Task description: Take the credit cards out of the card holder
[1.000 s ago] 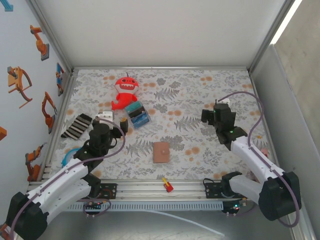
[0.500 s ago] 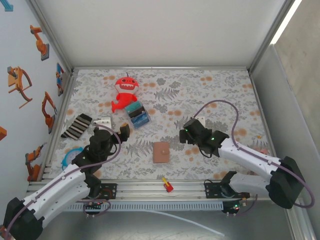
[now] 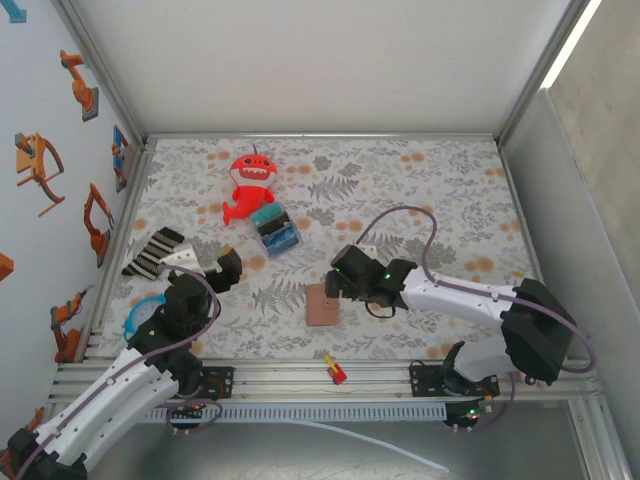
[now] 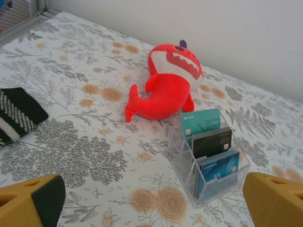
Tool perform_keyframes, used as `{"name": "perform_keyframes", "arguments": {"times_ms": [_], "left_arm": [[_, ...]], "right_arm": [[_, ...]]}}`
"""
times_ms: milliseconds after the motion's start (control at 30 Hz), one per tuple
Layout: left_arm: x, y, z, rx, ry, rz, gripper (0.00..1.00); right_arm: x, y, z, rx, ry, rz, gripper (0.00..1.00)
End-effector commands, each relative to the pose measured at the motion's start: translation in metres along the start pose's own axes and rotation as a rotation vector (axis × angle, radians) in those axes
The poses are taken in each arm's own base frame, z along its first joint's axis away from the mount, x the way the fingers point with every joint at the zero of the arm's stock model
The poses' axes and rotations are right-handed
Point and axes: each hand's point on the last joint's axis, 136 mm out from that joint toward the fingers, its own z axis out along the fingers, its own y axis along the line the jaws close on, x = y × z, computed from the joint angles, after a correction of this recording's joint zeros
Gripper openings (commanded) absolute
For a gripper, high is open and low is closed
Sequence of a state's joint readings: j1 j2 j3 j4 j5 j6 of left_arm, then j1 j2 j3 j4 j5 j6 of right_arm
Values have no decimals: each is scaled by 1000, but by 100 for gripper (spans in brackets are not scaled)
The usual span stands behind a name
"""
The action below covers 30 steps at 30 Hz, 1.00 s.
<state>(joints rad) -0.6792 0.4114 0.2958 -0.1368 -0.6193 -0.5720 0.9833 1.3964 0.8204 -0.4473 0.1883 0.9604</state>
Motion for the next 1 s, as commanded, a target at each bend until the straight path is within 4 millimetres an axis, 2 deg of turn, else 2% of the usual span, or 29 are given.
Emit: {"name": "perform_keyframes", "arguments": {"times_ms": [0, 233, 567, 967], "left_arm": [[3, 21, -2, -89, -8, -17, 97], [10, 22, -2, -84, 28, 4, 97], [15, 16, 3, -64, 54, 20, 97], [18, 12, 5, -49, 68, 18, 97]], "right_arm": [[4, 25, 4, -69, 30, 67, 95], [14, 42, 20, -105, 79, 61, 95], [28, 56, 33, -67, 122, -2, 93], [44, 44, 43, 105, 157, -86, 94]]}}
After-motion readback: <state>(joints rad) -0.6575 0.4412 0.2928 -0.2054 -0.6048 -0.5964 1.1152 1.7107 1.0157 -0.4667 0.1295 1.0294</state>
